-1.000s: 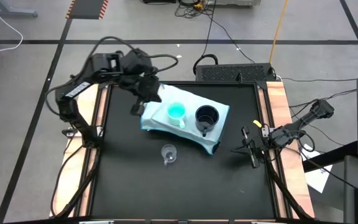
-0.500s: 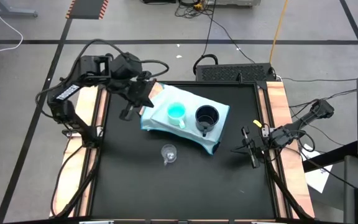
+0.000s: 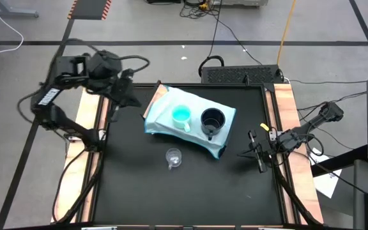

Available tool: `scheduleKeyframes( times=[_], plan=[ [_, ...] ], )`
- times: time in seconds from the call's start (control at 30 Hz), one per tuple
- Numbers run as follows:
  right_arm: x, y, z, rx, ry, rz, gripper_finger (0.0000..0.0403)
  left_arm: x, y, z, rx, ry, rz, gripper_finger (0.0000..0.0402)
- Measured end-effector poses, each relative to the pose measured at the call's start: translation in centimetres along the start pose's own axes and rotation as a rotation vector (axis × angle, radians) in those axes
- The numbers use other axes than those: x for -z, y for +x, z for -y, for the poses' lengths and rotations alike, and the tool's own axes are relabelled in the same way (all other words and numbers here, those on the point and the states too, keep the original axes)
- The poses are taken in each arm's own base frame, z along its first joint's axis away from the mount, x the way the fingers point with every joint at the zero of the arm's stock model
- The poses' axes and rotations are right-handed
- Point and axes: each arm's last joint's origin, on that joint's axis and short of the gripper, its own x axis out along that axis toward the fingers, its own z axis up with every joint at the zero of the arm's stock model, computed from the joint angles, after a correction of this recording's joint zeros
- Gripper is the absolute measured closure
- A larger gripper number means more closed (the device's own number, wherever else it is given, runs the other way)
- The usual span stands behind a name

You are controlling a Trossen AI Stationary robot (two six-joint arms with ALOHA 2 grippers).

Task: Stack small to large cups/mugs on shelf
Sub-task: Put the transparent mug on the shelf

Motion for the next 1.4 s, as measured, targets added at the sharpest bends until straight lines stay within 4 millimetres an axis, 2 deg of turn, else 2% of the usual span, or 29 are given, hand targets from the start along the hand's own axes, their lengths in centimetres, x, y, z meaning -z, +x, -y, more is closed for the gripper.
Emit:
scheduleKeyframes(
  times=[0.2,0.37,0.47,0.63,0.77,0.9,1.13,1.27,1.4],
  plan=[
    [0.0,0.0,0.0,0.000,-0.002,-0.001,0.0403,3.6,-1.1,2.0,-0.056,-0.023,0.077,0.0401],
    [0.0,0.0,0.0,0.000,0.000,-0.001,0.0403,6.5,0.2,3.4,-0.093,0.014,0.260,0.0401],
    [0.0,0.0,0.0,0.000,0.000,0.000,0.0403,7.9,1.9,4.2,-0.100,0.044,0.381,0.0401],
    [0.0,0.0,0.0,0.000,0.001,0.000,0.0403,10.7,5.7,6.0,-0.054,0.077,0.480,0.0401],
    [0.0,0.0,0.0,0.000,0.001,0.000,0.0403,12.7,7.2,7.5,-0.003,0.086,0.595,0.0401],
    [0.0,0.0,0.0,-0.001,-0.003,0.000,0.0403,14.8,9.6,8.8,0.021,0.088,0.661,0.0401],
    [0.1,0.1,0.0,-0.001,-0.010,-0.009,0.0403,18.9,14.6,10.3,-0.022,0.075,0.656,0.0401],
    [0.1,0.1,0.0,-0.001,-0.013,-0.016,0.0403,21.3,16.5,10.8,-0.038,0.089,0.611,0.0401],
    [0.2,0.1,0.0,0.000,-0.003,-0.021,0.0403,22.9,17.5,10.9,-0.053,0.061,0.621,0.0401]
  ],
)
